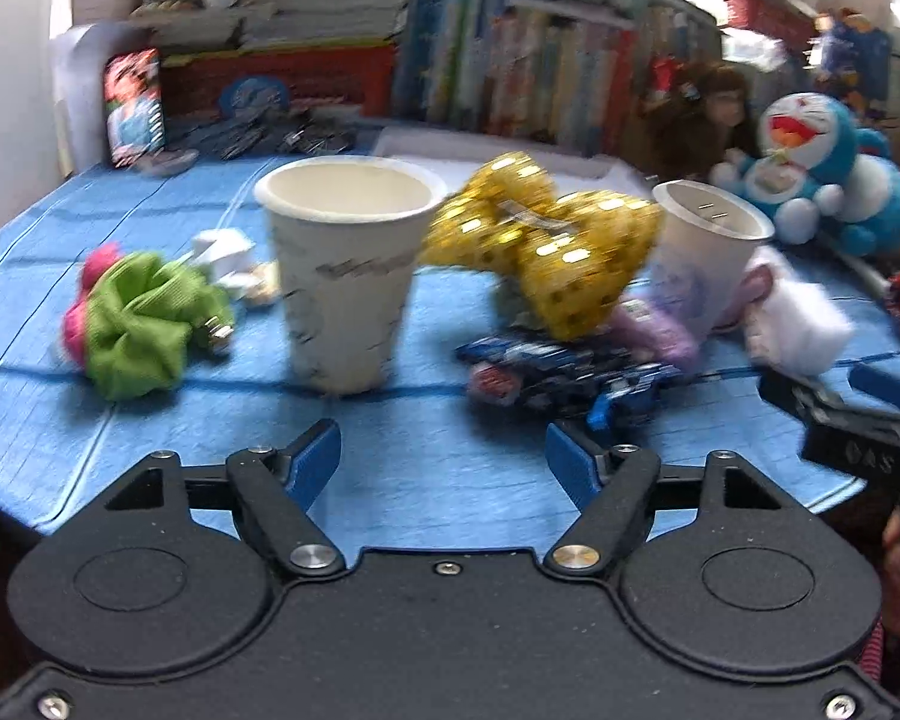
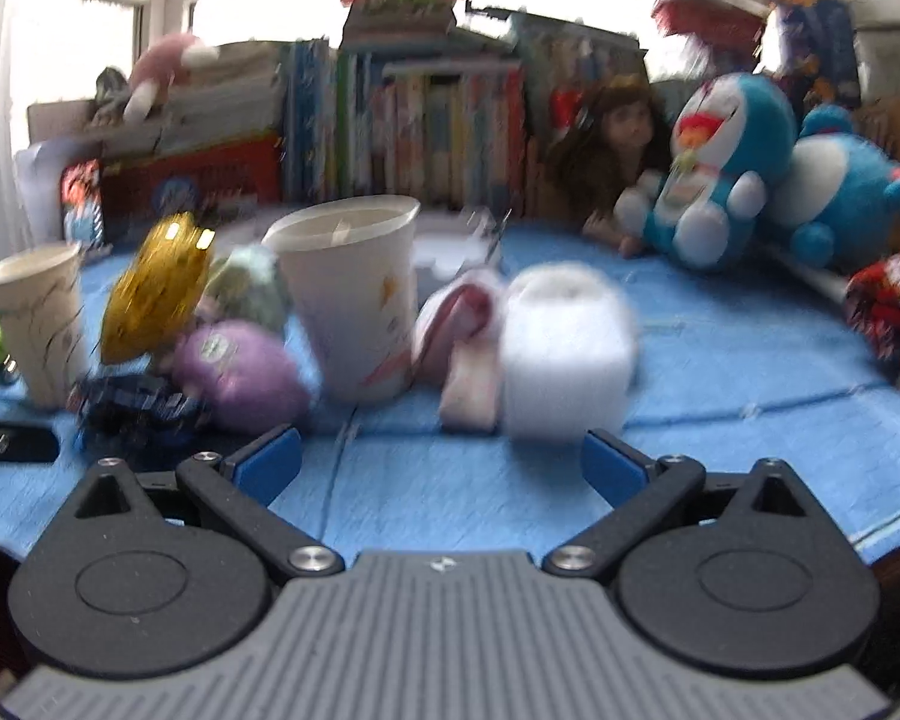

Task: Organize soft objects
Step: 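Move the right tool to the white foam block while the left tool approaches the blue floral pouch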

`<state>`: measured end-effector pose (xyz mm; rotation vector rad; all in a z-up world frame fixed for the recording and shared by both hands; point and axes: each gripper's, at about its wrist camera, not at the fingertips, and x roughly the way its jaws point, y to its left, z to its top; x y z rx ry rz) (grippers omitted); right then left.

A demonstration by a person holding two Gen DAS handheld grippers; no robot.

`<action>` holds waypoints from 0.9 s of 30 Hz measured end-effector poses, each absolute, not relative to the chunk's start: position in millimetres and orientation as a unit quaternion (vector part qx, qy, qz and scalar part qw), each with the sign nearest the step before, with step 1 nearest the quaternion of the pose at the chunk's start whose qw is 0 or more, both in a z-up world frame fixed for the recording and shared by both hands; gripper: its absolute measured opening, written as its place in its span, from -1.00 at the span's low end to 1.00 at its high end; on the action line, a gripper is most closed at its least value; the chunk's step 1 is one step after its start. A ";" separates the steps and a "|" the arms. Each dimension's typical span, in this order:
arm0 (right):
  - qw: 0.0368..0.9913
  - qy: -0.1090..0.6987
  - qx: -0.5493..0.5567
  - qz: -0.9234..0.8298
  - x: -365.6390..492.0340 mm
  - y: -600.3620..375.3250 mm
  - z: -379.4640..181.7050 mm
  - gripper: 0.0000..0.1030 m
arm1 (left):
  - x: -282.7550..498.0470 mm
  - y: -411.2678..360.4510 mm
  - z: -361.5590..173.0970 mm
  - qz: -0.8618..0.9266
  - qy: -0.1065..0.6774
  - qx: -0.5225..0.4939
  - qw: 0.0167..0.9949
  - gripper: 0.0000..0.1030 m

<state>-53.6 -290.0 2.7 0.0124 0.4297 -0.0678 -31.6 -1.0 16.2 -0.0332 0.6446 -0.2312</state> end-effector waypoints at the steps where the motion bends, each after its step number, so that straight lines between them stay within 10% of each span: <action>1: 0.977 0.209 0.004 -0.041 -51.1 -293.4 5.5 0.99 | -34.1 -5.9 17.3 -0.119 0.308 -0.011 0.944 0.63; 27: 0.973 0.219 0.031 -0.062 1.0 -330.1 1.8 0.70 | -4.8 -70.4 6.6 -0.166 0.273 0.007 0.948 0.91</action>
